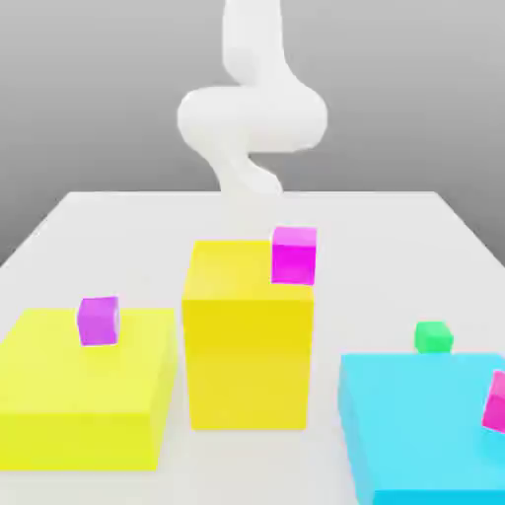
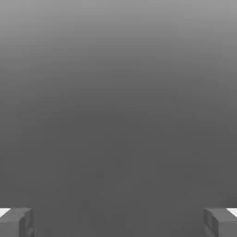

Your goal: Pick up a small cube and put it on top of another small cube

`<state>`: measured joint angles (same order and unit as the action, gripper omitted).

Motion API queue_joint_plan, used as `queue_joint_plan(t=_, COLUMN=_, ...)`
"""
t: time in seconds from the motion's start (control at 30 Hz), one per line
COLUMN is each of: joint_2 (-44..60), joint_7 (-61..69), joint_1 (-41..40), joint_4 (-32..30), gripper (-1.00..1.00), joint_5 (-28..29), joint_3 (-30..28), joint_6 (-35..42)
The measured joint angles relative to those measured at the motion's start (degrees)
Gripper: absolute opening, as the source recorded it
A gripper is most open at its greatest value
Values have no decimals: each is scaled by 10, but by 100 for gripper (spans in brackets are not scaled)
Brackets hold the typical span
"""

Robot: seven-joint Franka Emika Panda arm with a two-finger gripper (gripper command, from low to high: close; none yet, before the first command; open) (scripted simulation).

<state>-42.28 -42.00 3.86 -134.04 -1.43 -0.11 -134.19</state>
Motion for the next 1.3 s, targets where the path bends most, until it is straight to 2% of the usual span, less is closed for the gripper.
queue_joint_plan(t=0.43, joint_2=187, joint_7=193, joint_1=191, joint_4=-117, gripper=0, joint_5=-66, joint_3=28, joint_6=-124)
queue_joint_plan(t=0.77, joint_2=327, joint_7=313, joint_1=303, joint_4=-207, gripper=0, joint_5=-79, joint_3=92, joint_6=-220)
queue_joint_plan(t=0.9, joint_2=383, joint_7=338, joint_1=337, joint_4=-244, gripper=0, joint_5=-52, joint_3=124, joint_6=-260)
queue_joint_plan(t=1.03, joint_2=440, joint_7=327, joint_1=381, joint_4=-277, gripper=0, joint_5=23, joint_3=133, joint_6=-302)
queue_joint_plan(t=1.2, joint_2=539, joint_7=268, joint_1=425, joint_4=-264, gripper=0, joint_5=116, joint_3=65, joint_6=-378)
queue_joint_plan(t=1.27, joint_2=580, joint_7=256, joint_1=451, joint_4=-256, gripper=0, joint_5=130, joint_3=35, joint_6=-412)
queue_joint_plan(t=1.3, joint_2=593, joint_7=253, joint_1=459, joint_4=-254, gripper=-100, joint_5=133, joint_3=27, joint_6=-422)
